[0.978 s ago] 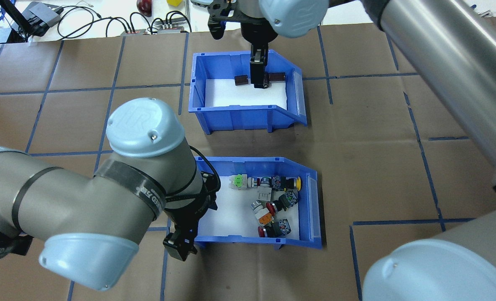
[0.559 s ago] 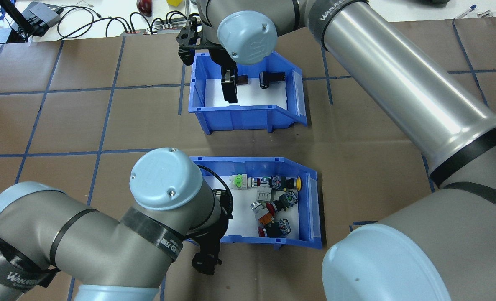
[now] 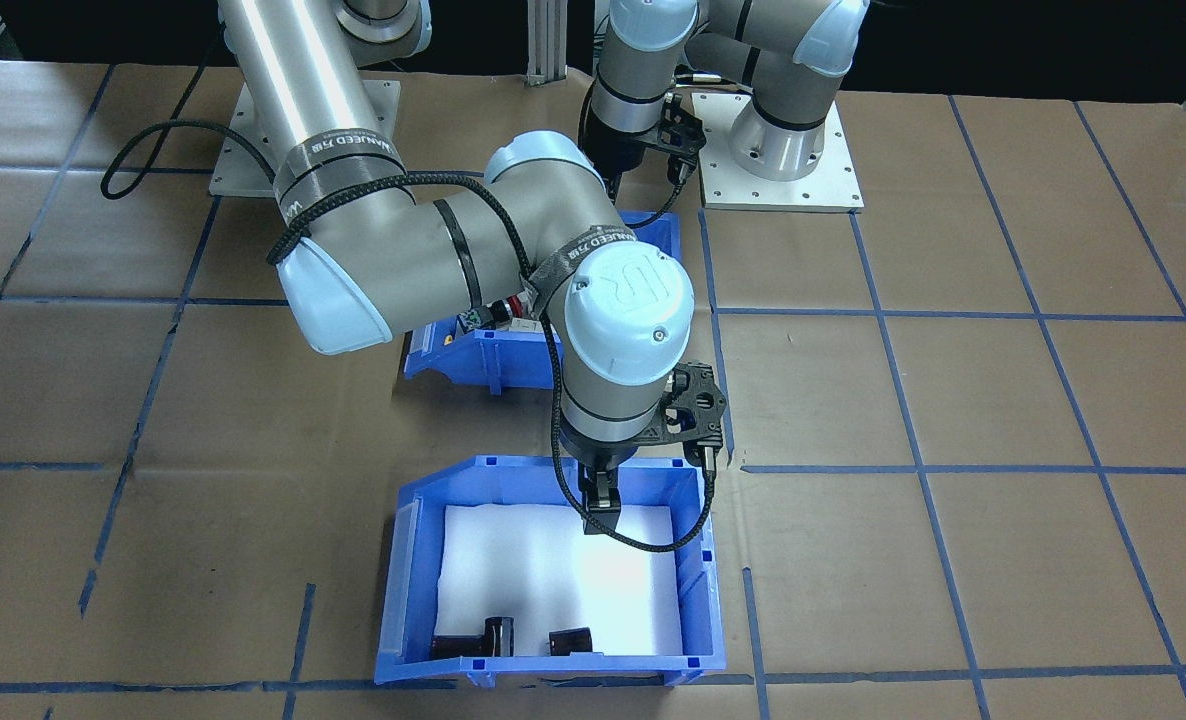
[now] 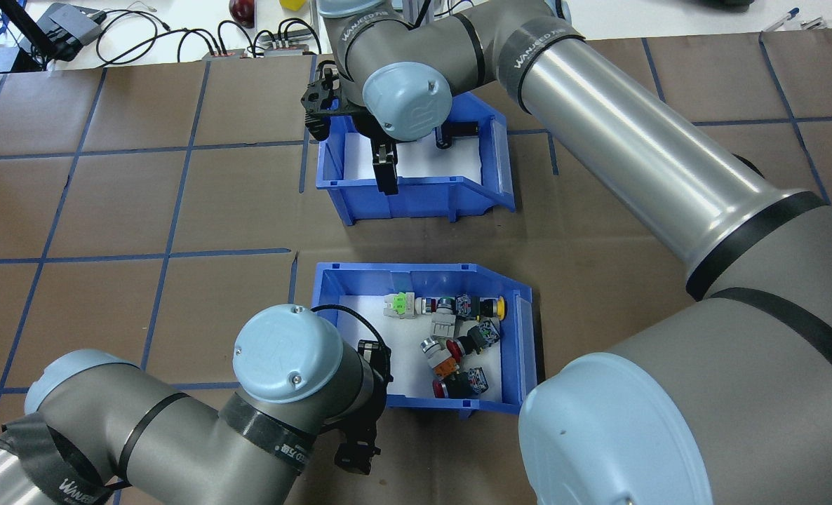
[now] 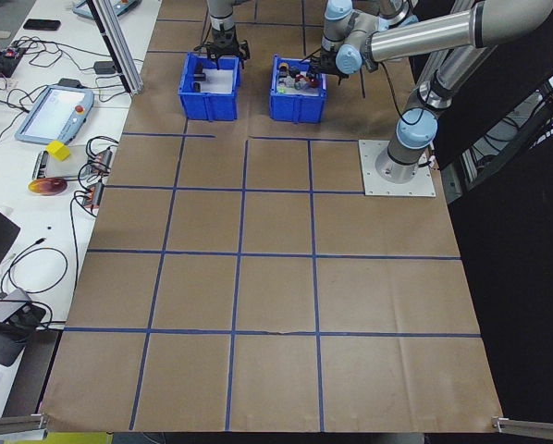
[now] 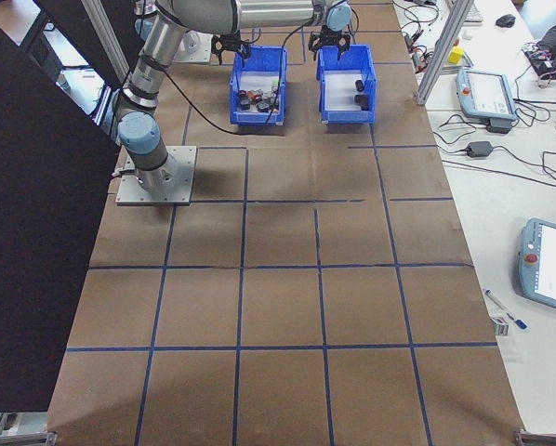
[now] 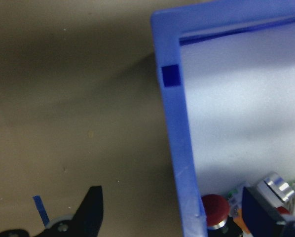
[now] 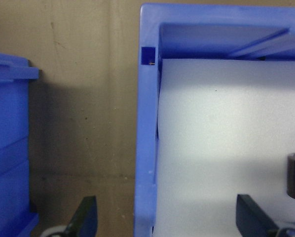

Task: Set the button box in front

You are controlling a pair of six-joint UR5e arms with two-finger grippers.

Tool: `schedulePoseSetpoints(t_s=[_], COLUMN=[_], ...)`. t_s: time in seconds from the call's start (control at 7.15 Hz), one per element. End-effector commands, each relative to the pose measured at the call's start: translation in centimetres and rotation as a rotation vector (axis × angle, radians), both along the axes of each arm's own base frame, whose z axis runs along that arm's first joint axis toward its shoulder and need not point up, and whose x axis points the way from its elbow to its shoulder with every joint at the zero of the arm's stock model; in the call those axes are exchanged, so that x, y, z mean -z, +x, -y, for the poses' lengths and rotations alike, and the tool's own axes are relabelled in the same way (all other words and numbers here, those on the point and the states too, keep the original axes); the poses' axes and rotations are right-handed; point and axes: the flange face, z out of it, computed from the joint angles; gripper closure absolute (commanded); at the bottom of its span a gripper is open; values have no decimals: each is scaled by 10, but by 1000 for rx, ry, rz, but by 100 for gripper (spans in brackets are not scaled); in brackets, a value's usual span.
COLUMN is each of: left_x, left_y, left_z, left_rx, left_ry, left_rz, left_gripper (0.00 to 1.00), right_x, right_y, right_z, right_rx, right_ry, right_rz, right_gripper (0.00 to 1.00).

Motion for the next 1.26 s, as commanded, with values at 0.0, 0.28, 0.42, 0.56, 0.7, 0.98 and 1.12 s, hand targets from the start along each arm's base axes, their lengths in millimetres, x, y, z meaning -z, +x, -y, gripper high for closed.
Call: schedulePoseSetpoints(t_s=[0.0, 0.28, 0.42, 0.56, 0.7, 0.98, 1.12], left_x=[23, 26, 23, 20, 19, 21, 7], left_y=[-9, -12, -12, -13, -24, -30, -28], left_z=[16, 18, 17, 17, 9, 8, 9], left_rx=[-14, -3, -10, -93, -139, -95, -91], left_ry=[-10, -28, -37, -36, 37, 75, 48], left_rz=[-11, -20, -24, -32, -133, -197, -208], left_gripper=[7, 25, 45, 61, 84, 100, 100], right_x=[28, 32, 29, 22, 14, -24, -46], right_y=[-2, -2, -2, -3, -4, -20, -39], right_z=[-5, -5, -3, -2, -1, 8, 12], right_rx=[0, 2, 2, 5, 6, 20, 12], right_ry=[3, 6, 0, -14, -31, -98, -125], right_rz=[-2, -4, -2, -2, -8, -12, -10], right_gripper=[9, 52, 72, 87, 93, 93, 93])
